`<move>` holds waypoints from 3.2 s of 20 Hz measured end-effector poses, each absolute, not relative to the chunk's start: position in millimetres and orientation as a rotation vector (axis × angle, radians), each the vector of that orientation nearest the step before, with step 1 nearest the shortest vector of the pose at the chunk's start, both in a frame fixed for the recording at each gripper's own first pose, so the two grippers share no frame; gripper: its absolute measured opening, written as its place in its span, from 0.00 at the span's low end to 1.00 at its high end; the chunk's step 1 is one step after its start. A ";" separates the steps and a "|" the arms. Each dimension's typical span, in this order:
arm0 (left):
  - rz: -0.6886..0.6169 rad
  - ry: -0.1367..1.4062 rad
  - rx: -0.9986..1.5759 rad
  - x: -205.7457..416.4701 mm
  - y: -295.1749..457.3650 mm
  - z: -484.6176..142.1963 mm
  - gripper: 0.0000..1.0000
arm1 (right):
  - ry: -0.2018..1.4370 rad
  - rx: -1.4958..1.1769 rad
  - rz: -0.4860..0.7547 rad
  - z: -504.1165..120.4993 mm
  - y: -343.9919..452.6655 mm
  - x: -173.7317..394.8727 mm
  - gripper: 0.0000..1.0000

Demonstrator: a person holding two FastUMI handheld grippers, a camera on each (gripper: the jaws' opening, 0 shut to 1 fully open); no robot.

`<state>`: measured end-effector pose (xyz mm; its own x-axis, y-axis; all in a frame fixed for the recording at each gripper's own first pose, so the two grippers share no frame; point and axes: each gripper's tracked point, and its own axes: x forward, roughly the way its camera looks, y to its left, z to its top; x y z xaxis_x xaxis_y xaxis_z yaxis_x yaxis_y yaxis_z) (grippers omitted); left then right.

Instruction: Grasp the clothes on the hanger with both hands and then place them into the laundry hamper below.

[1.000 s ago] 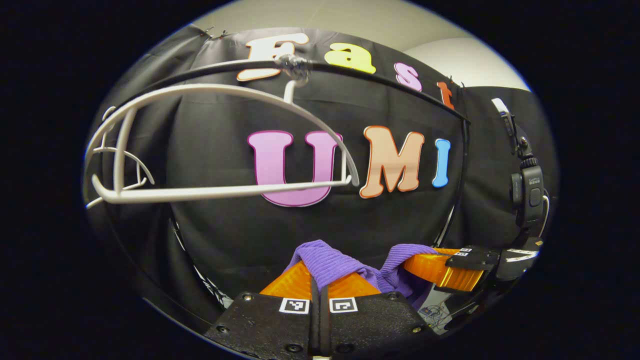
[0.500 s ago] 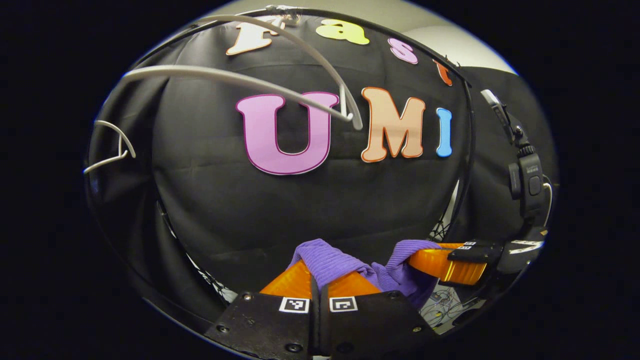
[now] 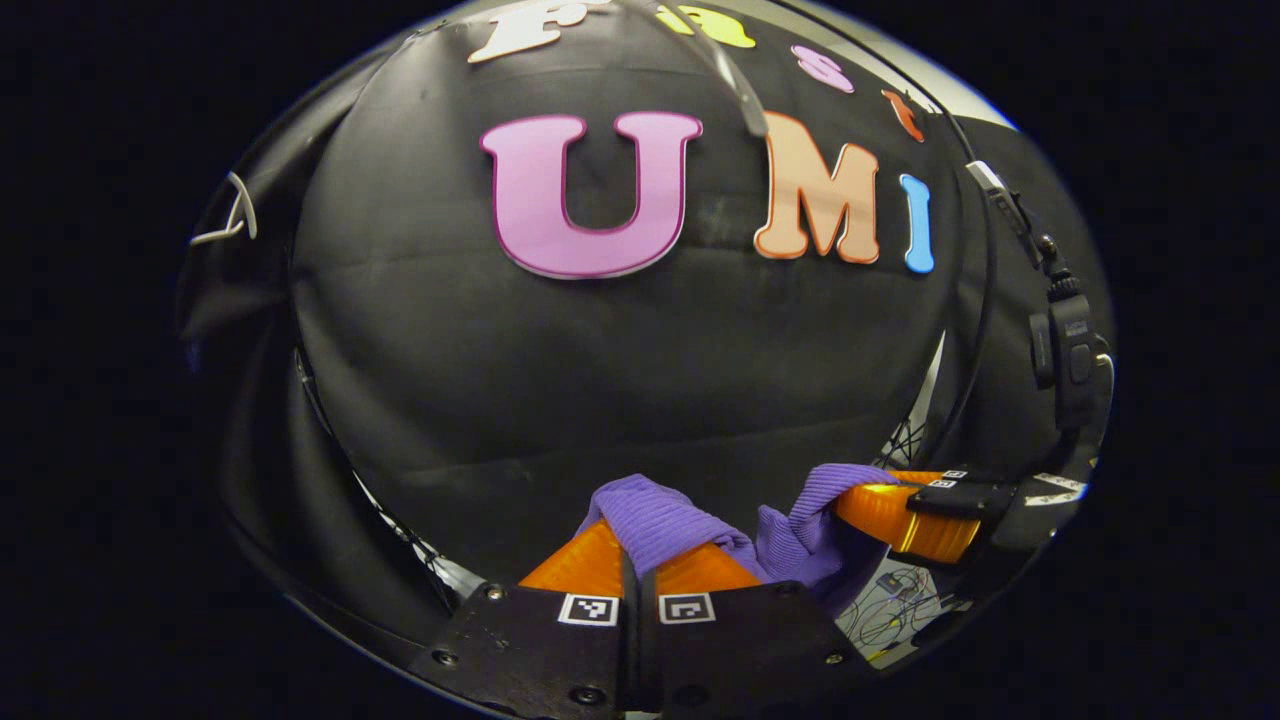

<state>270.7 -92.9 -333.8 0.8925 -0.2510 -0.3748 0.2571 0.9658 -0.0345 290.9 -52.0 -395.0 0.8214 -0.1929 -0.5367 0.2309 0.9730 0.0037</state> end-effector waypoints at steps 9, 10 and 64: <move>-0.267 0.577 0.048 268.2 -102.1 -437.6 0.01 | 0.735 0.110 -0.272 -497.0 -68.5 267.4 0.04; -0.279 0.608 0.039 265.8 -104.1 -446.2 0.01 | 0.751 0.115 -0.277 -503.0 -67.1 258.8 0.04; -0.076 0.465 0.028 86.7 -44.0 -224.2 0.93 | 0.509 0.040 -0.132 -225.8 8.1 113.9 1.00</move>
